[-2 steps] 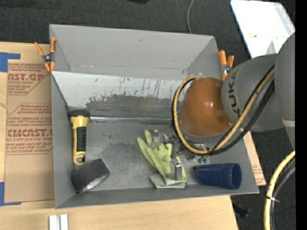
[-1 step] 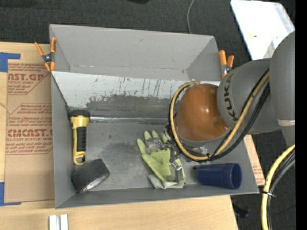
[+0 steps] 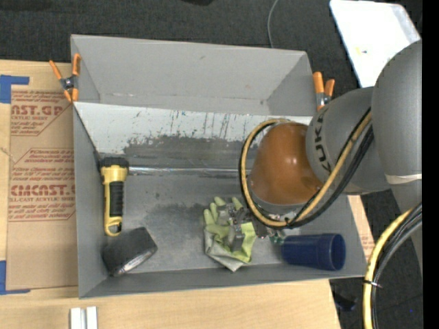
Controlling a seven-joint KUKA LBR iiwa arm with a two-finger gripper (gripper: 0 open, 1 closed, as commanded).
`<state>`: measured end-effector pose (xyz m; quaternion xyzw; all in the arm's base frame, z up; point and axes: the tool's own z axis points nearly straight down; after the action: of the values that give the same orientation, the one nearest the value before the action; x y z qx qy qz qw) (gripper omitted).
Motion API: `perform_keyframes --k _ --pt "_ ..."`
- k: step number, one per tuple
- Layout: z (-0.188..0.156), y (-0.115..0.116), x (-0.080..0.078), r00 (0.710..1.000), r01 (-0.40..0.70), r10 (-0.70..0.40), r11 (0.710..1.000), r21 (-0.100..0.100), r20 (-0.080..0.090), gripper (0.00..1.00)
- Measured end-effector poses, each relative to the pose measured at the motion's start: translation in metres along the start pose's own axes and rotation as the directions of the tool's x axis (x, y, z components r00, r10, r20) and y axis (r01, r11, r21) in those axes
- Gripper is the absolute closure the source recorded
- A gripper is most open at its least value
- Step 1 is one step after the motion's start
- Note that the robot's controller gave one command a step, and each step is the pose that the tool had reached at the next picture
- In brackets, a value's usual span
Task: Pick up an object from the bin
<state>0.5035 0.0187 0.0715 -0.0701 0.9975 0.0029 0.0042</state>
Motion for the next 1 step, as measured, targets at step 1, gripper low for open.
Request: perform_keyframes --k 1 --pt "-0.0001 0.0000 0.0000 1.000 0.000 0.000 1.000 0.000 0.000 1.00"
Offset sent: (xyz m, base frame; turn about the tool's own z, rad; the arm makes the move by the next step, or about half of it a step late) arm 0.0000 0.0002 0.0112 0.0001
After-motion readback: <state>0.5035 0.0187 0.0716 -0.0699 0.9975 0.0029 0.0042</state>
